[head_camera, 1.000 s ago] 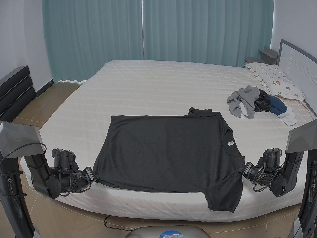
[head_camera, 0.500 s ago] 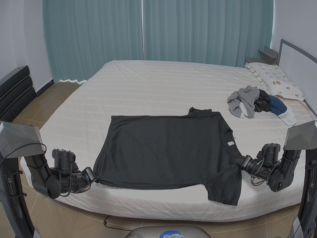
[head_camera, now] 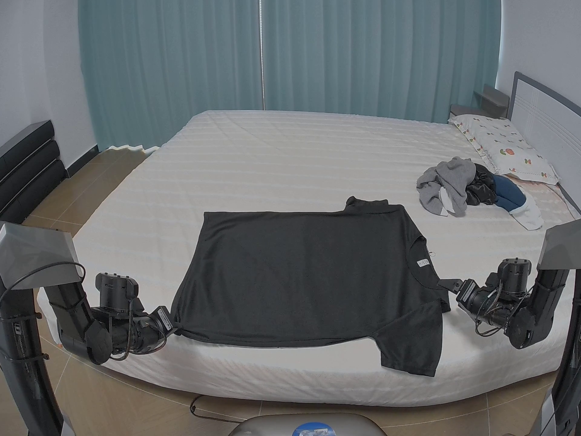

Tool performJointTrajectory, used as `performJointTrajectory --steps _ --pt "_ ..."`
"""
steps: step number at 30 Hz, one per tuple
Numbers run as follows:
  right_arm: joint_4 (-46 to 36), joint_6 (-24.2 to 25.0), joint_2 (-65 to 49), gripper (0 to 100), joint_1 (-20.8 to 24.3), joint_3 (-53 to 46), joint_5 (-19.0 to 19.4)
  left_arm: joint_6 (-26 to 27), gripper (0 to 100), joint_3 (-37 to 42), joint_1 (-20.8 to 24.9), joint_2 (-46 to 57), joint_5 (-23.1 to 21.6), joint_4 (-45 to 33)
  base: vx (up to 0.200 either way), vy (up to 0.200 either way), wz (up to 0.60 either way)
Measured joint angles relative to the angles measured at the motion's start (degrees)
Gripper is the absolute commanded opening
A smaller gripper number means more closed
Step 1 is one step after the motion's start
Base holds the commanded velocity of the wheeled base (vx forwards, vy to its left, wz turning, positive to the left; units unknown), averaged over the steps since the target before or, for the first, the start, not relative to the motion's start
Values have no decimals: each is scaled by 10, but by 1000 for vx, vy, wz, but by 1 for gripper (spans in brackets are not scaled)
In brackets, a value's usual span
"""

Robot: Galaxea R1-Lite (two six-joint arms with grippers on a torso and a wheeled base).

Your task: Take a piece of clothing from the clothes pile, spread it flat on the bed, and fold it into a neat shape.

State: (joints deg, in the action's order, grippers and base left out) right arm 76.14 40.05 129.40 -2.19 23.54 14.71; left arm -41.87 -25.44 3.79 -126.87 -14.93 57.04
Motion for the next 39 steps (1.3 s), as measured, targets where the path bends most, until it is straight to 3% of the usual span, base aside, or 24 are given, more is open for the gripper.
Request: performJointTrajectory --steps 7,26,39 --pt "0 -65 -13 100 0 -79 62 0 0 0 0 0 0 0 0 0 0" --pt "11 -110 7 100 27 -134 84 0 0 1 0 0 -1 0 0 0 0" --pt "77 -103 34 100 39 -130 93 0 0 2 0 0 -1 0 0 0 0"
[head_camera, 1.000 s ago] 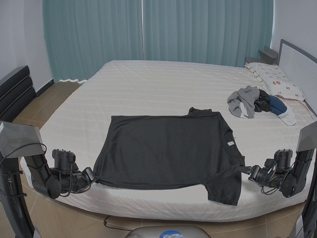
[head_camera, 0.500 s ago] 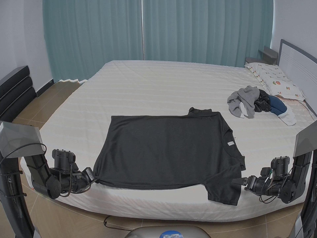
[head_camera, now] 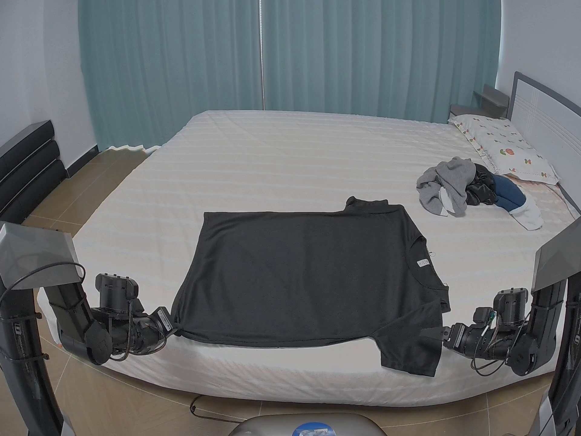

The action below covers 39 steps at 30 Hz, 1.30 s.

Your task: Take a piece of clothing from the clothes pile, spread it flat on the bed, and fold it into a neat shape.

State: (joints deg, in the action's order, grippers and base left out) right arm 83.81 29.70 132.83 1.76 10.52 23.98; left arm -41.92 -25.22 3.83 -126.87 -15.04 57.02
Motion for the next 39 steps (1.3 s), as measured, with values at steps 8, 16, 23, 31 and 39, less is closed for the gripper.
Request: performJointTrajectory --steps 8,16,23,31,39 --pt "51 1 34 0 11 -4 -5 0 0 0 0 0 0 0 0 0 0" --pt "51 -1 43 0 8 -9 -8 0 0 0 0 0 0 0 0 0 0" --pt "51 -7 32 0 -4 -22 -11 0 0 0 0 0 0 0 0 0 0" --pt "52 -25 2 0 -20 -58 -12 3 0 1 0 0 5 2 0 0 0" --pt "48 -58 -23 0 -26 -90 -11 14 0 27 2 10 30 30 0 0 0"
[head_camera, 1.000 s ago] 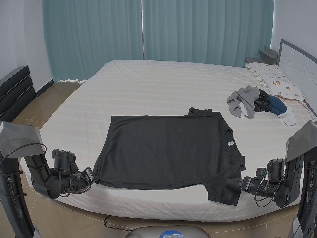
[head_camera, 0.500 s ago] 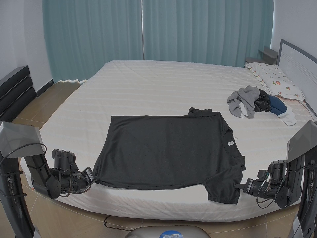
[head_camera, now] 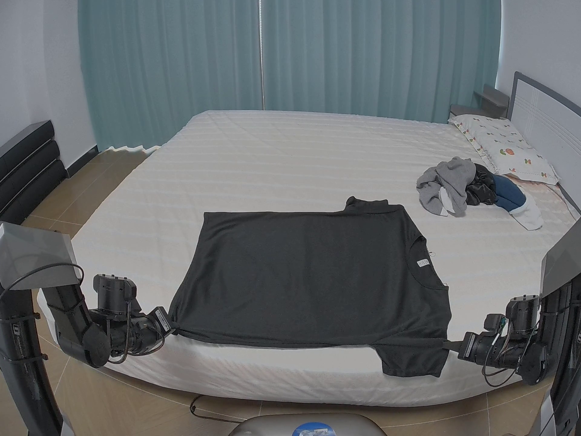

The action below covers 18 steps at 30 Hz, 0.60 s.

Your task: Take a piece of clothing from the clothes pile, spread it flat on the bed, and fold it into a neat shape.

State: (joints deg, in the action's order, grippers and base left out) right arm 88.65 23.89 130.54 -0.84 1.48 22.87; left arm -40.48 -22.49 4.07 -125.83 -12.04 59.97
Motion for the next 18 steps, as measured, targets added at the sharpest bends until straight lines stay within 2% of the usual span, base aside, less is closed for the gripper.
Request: performJointTrajectory --steps 11,18 --pt "-103 -12 -38 0 -11 -5 3 55 0 31 4 14 24 5 0 0 0" --pt "-162 -44 -73 0 -27 -5 6 67 0 35 5 14 37 6 0 0 0"
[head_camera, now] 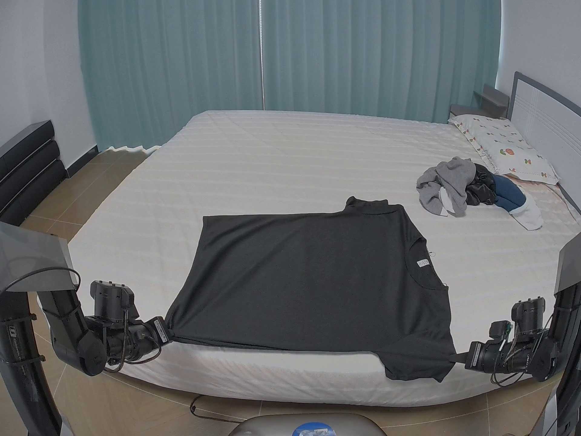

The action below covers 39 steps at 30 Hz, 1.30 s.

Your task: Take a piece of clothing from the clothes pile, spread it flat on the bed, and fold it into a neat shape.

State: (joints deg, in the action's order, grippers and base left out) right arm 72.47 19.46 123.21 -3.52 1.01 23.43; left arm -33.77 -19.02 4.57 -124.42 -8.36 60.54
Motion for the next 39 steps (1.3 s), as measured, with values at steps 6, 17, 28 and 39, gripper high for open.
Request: performJointTrajectory --steps 6,17,28,39 --pt "-60 -51 -29 0 -18 0 7 -2 100 2 5 -1 -3 0 0 0 0" --pt "-60 -58 -46 0 -24 0 13 -5 100 3 13 -5 -14 0 0 0 0" --pt "-52 -54 -48 0 -27 0 26 80 100 20 4 -25 -107 58 0 0 0" --pt "-49 -55 -48 0 -29 0 34 189 100 15 2 -80 -127 95 0 0 0"
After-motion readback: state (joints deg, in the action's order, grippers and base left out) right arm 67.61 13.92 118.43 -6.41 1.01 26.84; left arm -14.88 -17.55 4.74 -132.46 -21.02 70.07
